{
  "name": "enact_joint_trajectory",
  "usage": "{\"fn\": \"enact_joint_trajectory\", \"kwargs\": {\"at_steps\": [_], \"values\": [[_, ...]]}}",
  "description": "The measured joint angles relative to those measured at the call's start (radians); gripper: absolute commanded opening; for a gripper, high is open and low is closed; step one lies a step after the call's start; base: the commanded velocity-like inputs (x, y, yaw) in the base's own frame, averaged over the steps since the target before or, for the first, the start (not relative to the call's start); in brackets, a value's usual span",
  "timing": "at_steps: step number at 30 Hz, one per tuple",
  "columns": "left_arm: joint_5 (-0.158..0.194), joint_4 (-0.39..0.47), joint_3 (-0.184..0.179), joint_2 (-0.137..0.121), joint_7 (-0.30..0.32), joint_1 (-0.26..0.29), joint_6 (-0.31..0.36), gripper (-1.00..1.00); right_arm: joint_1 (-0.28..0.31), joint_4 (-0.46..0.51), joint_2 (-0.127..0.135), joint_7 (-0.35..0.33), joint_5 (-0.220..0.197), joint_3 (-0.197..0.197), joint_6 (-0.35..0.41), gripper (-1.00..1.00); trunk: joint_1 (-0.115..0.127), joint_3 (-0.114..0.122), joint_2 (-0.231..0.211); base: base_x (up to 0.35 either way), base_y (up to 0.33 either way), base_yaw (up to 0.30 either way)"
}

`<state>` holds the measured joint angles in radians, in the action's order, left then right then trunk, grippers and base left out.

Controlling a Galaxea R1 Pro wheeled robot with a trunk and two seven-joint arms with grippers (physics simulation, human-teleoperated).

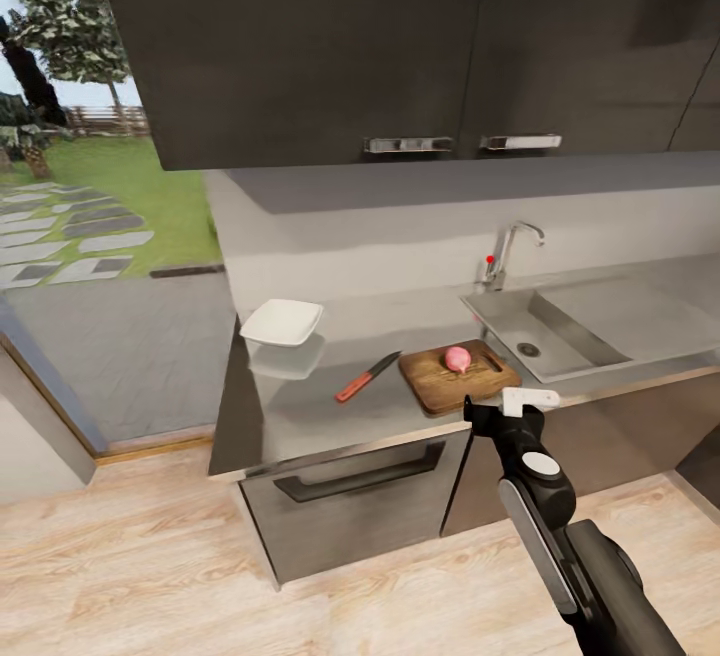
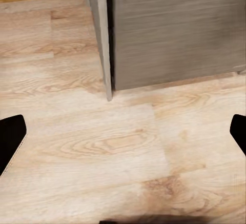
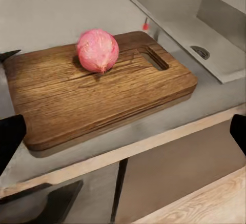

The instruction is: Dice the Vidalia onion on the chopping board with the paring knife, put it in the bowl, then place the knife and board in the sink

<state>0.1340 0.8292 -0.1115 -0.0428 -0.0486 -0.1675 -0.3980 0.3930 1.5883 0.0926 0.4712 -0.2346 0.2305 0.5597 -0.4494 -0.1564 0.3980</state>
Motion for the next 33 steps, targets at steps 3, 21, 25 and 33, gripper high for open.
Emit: {"fn": "enact_joint_trajectory", "kwargs": {"at_steps": [3, 21, 25, 33], "values": [[0.0, 0.0, 0.0, 0.0, 0.0, 0.0, 0.0, 1.0, 0.0, 0.001, 0.0, 0.0, 0.0, 0.0, 0.0, 1.0, 0.0, 0.0, 0.0, 0.0, 0.317, 0.0], [-0.001, -0.008, 0.0, 0.0, 0.0, 0.0, 0.0, 1.0, 0.0, 0.001, 0.0, 0.0, 0.0, 0.0, 0.002, 1.0, 0.0, 0.0, 0.0, 0.0, 0.317, 0.0], [-0.002, -0.009, 0.0, 0.0, 0.0, 0.0, 0.0, 1.0, 0.0, 0.001, 0.0, 0.0, 0.0, 0.0, 0.002, 1.0, 0.0, 0.0, 0.0, 0.0, 0.317, 0.0], [-0.002, -0.009, 0.0, 0.0, 0.0, 0.0, 0.0, 1.0, 0.0, 0.001, 0.0, 0.0, 0.0, 0.0, 0.002, 1.0, 0.0, 0.0, 0.0, 0.015, 0.317, 0.0]]}}
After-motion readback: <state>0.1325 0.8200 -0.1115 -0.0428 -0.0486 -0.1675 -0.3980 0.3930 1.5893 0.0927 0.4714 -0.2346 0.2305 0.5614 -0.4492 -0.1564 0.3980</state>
